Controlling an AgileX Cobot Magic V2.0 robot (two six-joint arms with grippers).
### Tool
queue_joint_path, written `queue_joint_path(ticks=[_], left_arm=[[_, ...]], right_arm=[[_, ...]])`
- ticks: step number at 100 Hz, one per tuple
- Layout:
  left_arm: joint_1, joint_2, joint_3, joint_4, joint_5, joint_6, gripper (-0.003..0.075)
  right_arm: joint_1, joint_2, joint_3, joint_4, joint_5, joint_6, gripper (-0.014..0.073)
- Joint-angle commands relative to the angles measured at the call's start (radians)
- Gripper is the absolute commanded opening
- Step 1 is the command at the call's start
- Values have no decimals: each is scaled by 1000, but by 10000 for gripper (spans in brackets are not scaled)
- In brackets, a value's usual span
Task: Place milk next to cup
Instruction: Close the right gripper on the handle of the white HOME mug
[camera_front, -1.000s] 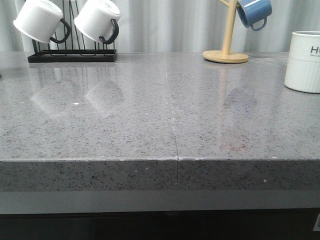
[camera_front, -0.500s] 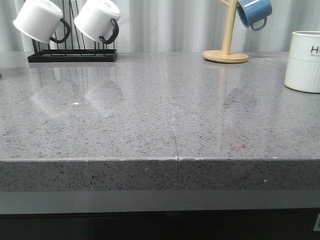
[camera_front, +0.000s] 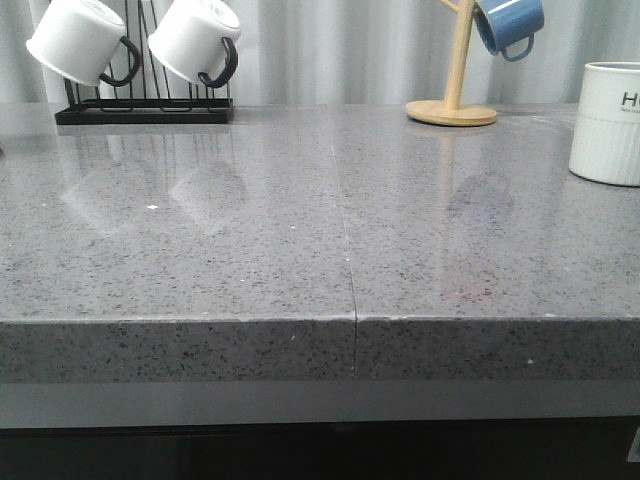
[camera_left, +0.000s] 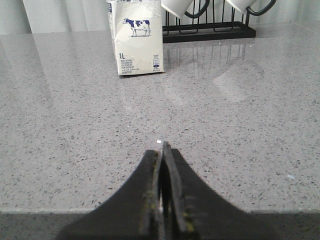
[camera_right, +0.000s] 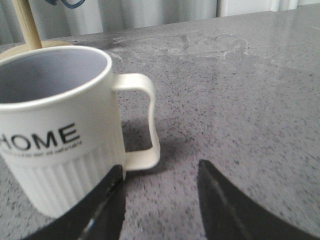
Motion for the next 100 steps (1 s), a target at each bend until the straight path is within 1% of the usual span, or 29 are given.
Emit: queue_joint_path(ticks=[1,39,43,50,55,62,67,72,100], left_arm=[[-7,-32,42,-1,-81,-8,-21],[-7,-32,42,-1,-81,-8,-21],[-7,-32,42,-1,-81,-8,-21],[-7,-32,42,-1,-81,-8,-21],[-7,-32,42,-1,-81,-8,-21],[-7,-32,42,-1,-81,-8,-21],[-7,-32,42,-1,-81,-8,-21],[-7,-32,42,-1,-81,-8,-21],[-7,-32,42,-1,-81,-8,-21]], right_arm=[[-2,18,-60,-5,-89,-8,358],[-2,188,-210,-1,-89,-8,358],[-2,200,-224,-1,-84,-8,346],[-2,216,-244,-1,-73,-8,260],[-2,220,-249,-1,-64,-8,157],[-2,220,-249,-1,-65,-8,35],[-2,220,-249,-1,-65,-8,-29],[-2,220,-249,-1,-65,-8,-73],[10,193,-249,-15,-54,-8,-67]])
